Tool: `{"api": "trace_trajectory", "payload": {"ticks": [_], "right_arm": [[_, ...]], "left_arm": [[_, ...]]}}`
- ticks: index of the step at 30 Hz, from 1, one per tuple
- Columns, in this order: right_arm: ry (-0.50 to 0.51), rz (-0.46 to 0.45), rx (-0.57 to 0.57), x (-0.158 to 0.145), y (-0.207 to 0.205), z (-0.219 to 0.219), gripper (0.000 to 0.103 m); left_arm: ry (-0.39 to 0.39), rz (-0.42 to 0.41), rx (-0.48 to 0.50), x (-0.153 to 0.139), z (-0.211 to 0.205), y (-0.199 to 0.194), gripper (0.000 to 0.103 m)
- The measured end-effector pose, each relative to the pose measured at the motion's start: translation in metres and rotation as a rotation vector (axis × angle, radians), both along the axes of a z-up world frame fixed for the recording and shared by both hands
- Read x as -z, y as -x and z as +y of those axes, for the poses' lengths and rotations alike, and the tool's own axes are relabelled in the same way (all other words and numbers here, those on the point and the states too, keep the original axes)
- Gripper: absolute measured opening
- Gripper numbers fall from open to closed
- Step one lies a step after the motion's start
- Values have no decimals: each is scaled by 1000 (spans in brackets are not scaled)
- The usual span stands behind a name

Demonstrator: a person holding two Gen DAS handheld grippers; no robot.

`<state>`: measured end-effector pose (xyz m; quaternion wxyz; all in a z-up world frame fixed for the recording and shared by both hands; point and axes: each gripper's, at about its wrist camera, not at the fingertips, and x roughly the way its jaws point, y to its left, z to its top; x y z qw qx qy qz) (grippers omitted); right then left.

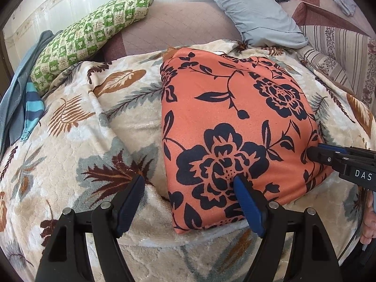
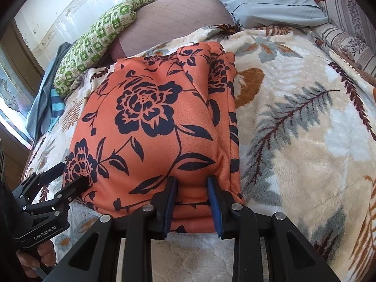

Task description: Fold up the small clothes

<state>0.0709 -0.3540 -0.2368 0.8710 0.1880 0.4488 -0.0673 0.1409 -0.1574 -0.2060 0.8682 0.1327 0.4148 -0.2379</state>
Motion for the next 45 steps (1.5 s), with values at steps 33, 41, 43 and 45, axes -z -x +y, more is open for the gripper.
{"api": "trace_trajectory", "payload": {"ticks": [33, 41, 43, 45], "right_arm": [[-178, -196, 74, -61, -95, -31, 31], [-265, -9, 101, 1, -135, -34, 31], [-226, -21, 98, 4, -133, -28, 31], [-148, -11, 72, 2, -133, -17, 31]], "left_arm": [[69, 14, -68, -26, -22, -98, 80], [37, 30, -22, -4, -35, -104, 82], [21, 25, -19, 1, -37, -105, 86], [9, 20, -17, 4, -39, -106, 89]]}}
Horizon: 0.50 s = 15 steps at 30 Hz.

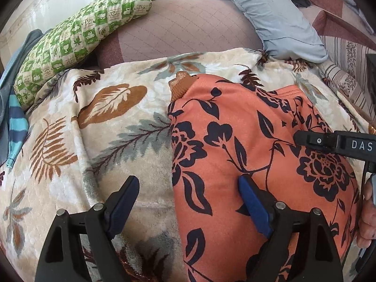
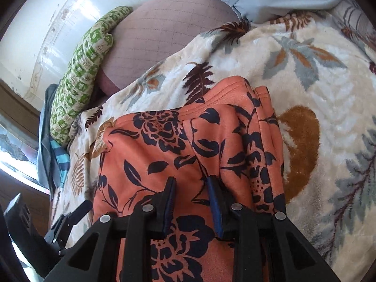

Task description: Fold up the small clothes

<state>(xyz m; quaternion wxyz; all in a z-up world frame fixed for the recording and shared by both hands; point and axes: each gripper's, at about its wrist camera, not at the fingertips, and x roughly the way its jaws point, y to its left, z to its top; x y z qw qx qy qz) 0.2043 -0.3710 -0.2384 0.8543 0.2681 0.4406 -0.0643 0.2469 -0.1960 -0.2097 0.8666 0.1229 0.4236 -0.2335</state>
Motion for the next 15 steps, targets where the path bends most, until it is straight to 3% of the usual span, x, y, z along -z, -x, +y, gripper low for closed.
{"api": "trace_trajectory", "payload": {"ticks": [6, 7, 10, 13, 15], "right_arm": [[45, -8, -3, -8, 7, 6, 32], [42, -18, -5, -13, 10, 6, 35], [-11, -83, -39, -29, 25, 7, 65], [67, -125, -31, -48, 40, 5, 66], [64, -135, -5, -53, 48, -4, 66]], "left_arm": [[34, 39, -16, 1, 5, -6, 92], [51, 49, -25, -1, 7, -7, 92], [79, 54, -47, -9, 12, -8, 92], [115, 35, -70, -24, 18, -6, 92], [141, 28, -74, -34, 23, -4, 92]]}}
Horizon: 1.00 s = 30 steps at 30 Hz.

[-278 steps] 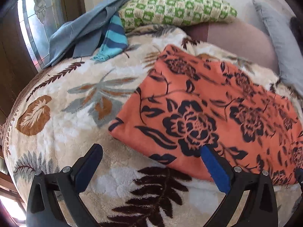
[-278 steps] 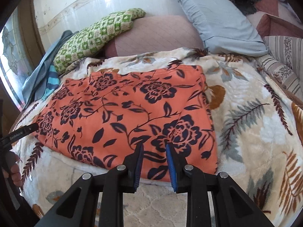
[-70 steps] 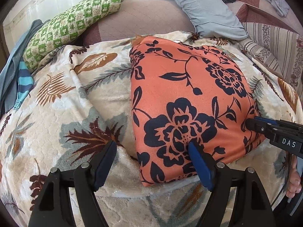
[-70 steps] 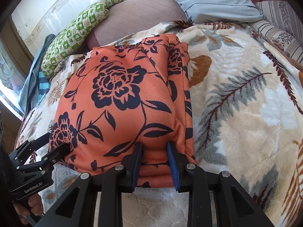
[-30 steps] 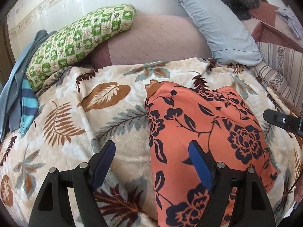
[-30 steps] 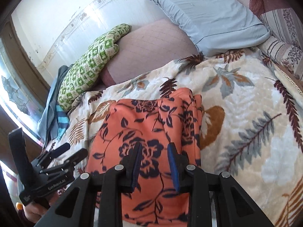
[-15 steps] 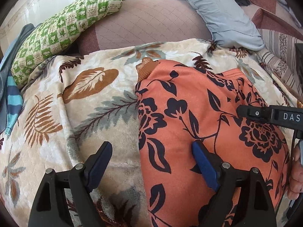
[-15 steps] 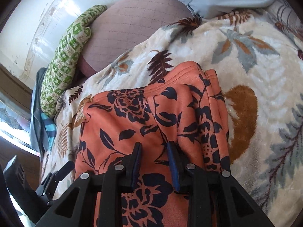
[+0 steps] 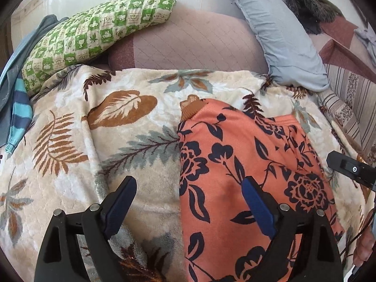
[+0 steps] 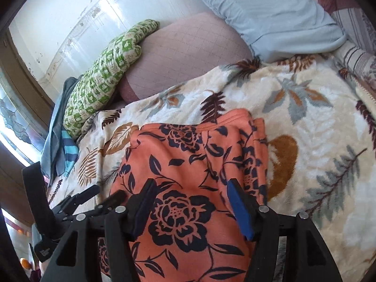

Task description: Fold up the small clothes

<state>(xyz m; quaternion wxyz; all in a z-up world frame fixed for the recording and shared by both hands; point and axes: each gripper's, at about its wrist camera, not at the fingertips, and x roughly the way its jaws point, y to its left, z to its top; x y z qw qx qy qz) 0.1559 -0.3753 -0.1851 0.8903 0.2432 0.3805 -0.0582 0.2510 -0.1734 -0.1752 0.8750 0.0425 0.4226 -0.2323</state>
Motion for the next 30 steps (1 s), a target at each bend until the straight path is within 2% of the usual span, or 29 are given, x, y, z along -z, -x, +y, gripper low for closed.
{"api": "trace_trajectory", "payload": {"ticks": [4, 12, 26, 30], "right_arm": [[-122, -8, 95, 3, 15, -29, 66], [-161, -13, 171, 1, 31, -48, 66], [-174, 39, 158, 11, 33, -66, 66], [-191, 62, 138, 18, 28, -70, 66]], "left_arm": [[24, -20, -21, -12, 8, 7, 92], [27, -26, -43, -18, 15, 15, 92], [59, 6, 16, -11, 15, 5, 92], [78, 37, 34, -10, 11, -4, 92]]}}
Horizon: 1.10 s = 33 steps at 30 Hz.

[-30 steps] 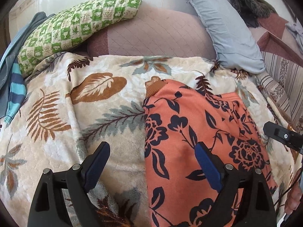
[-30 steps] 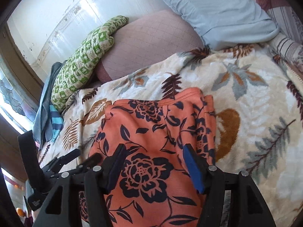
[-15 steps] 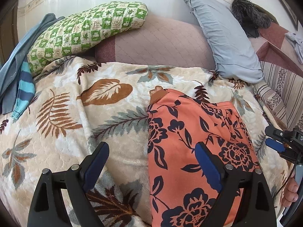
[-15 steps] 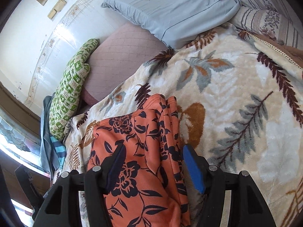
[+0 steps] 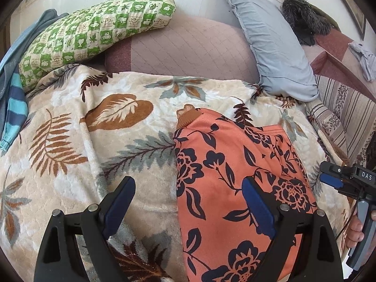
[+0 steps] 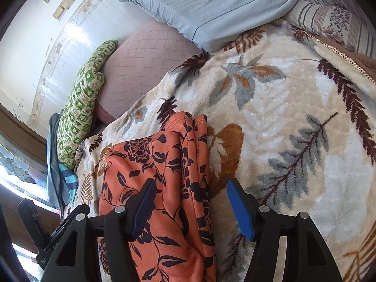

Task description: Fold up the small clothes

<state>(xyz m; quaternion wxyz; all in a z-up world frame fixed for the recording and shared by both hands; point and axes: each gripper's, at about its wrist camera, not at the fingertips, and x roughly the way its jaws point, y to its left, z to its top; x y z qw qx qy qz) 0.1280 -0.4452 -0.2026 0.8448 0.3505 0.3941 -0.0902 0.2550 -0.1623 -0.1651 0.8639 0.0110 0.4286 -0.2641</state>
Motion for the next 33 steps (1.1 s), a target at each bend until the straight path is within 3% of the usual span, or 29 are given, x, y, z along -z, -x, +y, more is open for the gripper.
{"api": "trace_trajectory", "payload": {"ticks": [7, 16, 22, 29, 33], "right_arm": [[-72, 4, -5, 9, -7, -8, 66], [-129, -9, -18, 11, 2, -15, 67], [-234, 1, -27, 29, 1, -19, 68], [-298, 51, -94, 58, -21, -1, 69], [-335, 35, -92, 67, -30, 4, 70]], "left_arm": [[-6, 2, 12, -3, 1, -9, 92], [15, 94, 26, 8, 14, -19, 92], [57, 146, 117, 18, 1, -14, 92], [40, 213, 221, 39, -26, -1, 92], [28, 201, 228, 47, -32, 1, 96]]}}
